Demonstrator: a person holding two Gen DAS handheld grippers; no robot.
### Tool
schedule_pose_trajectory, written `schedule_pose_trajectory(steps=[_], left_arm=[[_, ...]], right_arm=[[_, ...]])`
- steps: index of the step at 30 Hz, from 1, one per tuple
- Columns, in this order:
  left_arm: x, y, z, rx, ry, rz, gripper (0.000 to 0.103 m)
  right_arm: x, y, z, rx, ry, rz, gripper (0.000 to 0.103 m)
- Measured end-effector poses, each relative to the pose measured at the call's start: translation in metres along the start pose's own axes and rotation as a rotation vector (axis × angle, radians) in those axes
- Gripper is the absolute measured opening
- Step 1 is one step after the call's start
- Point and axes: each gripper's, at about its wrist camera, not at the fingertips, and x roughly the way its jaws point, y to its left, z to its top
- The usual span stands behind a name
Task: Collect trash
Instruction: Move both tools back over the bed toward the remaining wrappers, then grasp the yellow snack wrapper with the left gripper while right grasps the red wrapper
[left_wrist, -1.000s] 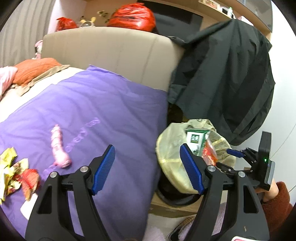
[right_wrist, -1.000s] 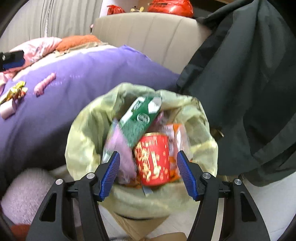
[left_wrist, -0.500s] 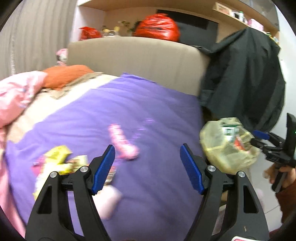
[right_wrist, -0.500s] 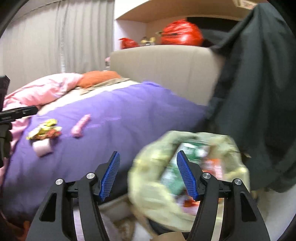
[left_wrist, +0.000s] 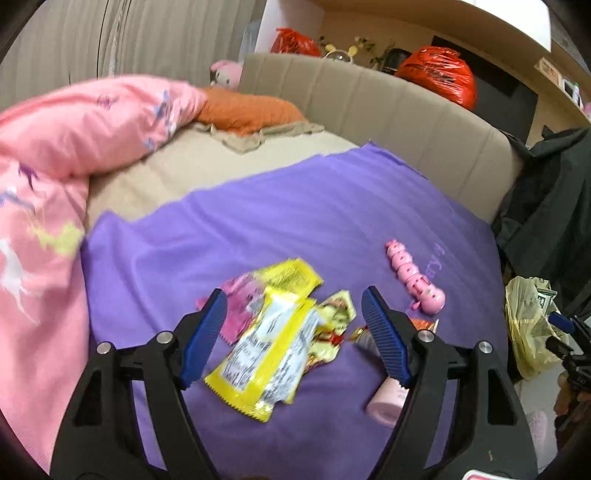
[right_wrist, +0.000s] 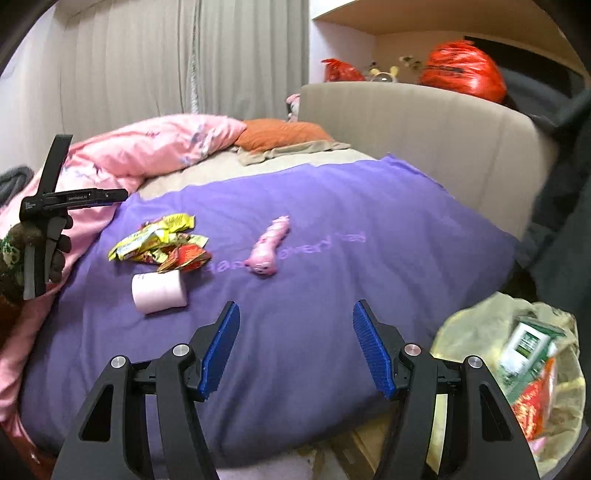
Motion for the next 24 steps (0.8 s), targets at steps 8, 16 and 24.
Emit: schedule_pose_trajectory(steps=[8,16,24], left_arm=[[0.025,0.016,-0.022,-0.003,0.067,-0.025,0.072],[0.041,0.023,-0.029,-0.026,0.093,-0.056,0.072],[0.046,0.03,-0.028,-0.057,0.098,-0.069,0.072]], right_arm=[[0.068,0.074,0.037,-0.184,0.03,0.202,0.06],[0.168,0.109,0.062,-0.199,0.146,0.293,0.06],[0.189,0.095,0.051,-0.094,0.208,0.409,0.035]])
